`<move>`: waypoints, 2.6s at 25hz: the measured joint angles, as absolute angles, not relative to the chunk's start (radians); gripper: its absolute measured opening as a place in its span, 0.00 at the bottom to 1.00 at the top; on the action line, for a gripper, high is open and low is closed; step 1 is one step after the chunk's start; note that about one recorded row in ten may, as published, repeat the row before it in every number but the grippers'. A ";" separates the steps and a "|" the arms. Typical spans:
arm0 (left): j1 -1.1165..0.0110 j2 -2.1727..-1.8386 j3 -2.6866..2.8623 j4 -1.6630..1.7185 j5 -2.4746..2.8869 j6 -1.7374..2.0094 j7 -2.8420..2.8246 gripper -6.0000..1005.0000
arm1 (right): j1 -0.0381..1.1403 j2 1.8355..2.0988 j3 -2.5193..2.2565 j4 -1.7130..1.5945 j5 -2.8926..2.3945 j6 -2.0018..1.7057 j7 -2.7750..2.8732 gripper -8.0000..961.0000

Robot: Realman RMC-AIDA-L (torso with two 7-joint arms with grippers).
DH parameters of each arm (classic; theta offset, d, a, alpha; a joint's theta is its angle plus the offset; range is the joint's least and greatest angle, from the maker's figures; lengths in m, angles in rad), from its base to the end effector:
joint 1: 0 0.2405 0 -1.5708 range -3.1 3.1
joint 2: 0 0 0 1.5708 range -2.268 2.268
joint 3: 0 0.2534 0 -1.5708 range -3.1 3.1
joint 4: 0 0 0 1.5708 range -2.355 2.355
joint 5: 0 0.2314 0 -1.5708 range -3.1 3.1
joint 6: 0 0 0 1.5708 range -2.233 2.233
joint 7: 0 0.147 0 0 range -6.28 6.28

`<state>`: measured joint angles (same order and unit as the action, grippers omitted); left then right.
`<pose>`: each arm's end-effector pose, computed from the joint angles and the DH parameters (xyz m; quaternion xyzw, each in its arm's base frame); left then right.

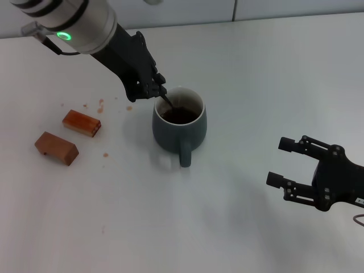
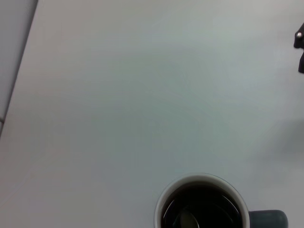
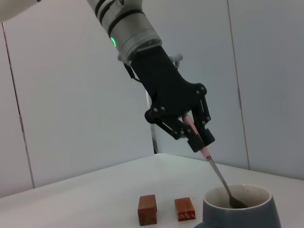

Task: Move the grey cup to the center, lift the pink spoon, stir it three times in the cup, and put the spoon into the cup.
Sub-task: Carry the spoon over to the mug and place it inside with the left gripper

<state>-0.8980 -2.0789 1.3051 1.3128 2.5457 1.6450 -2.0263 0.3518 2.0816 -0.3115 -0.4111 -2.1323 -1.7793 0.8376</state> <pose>-0.0685 0.4028 0.0052 -0.9784 0.0249 0.1745 0.1083 0.3297 0.2478 -0.0126 -0.9085 0.1495 0.3391 0.1928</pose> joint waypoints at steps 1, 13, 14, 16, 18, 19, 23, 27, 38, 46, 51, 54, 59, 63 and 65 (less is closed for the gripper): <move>-0.899 -2.079 1.311 1.309 2.546 1.641 -2.026 0.14 | 0.352 2.082 -0.313 -0.411 -2.132 -1.779 0.838 0.82; -0.905 -2.078 1.408 1.274 2.520 1.585 -2.042 0.14 | 0.354 2.082 -0.327 -0.411 -2.132 -1.777 0.838 0.82; -0.903 -2.078 1.423 1.276 2.510 1.595 -2.046 0.14 | 0.355 2.082 -0.327 -0.411 -2.132 -1.778 0.838 0.82; -0.900 -2.078 1.427 1.278 2.511 1.603 -2.047 0.14 | 0.355 2.082 -0.327 -0.411 -2.132 -1.778 0.838 0.82; -0.896 -2.078 1.427 1.281 2.517 1.612 -2.049 0.14 | 0.356 2.082 -0.327 -0.411 -2.132 -1.777 0.838 0.82; -0.893 -2.077 1.421 1.282 2.528 1.614 -2.049 0.14 | 0.356 2.082 -0.328 -0.410 -2.132 -1.774 0.838 0.82; -0.891 -2.075 1.411 1.282 2.568 1.600 -2.050 0.14 | 0.356 2.082 -0.328 -0.409 -2.132 -1.770 0.838 0.82; -0.892 -2.076 1.409 1.275 2.596 1.549 -2.052 0.14 | 0.356 2.082 -0.328 -0.408 -2.132 -1.770 0.838 0.82; -0.901 -2.079 1.432 1.271 2.510 1.554 -2.052 0.14 | 0.361 2.082 -0.348 -0.409 -2.132 -1.769 0.846 0.82; -0.882 -2.077 1.432 1.274 2.547 1.591 -2.052 0.14 | 0.365 2.082 -0.353 -0.410 -2.132 -1.768 0.849 0.82; -0.877 -2.077 1.429 1.267 2.619 1.543 -2.052 0.14 | 0.366 2.082 -0.353 -0.410 -2.132 -1.767 0.850 0.82; -0.889 -2.079 1.434 1.256 2.606 1.520 -2.052 0.14 | 0.367 2.082 -0.353 -0.410 -2.132 -1.767 0.850 0.82; -0.902 -2.079 1.465 1.233 2.540 1.520 -2.051 0.14 | 0.369 2.082 -0.353 -0.410 -2.132 -1.767 0.853 0.82; -0.896 -2.079 1.481 1.248 2.508 1.537 -2.051 0.14 | 0.373 2.082 -0.353 -0.410 -2.132 -1.767 0.856 0.82; -0.888 -2.078 1.482 1.262 2.504 1.561 -2.051 0.14 | 0.376 2.082 -0.353 -0.410 -2.133 -1.767 0.858 0.82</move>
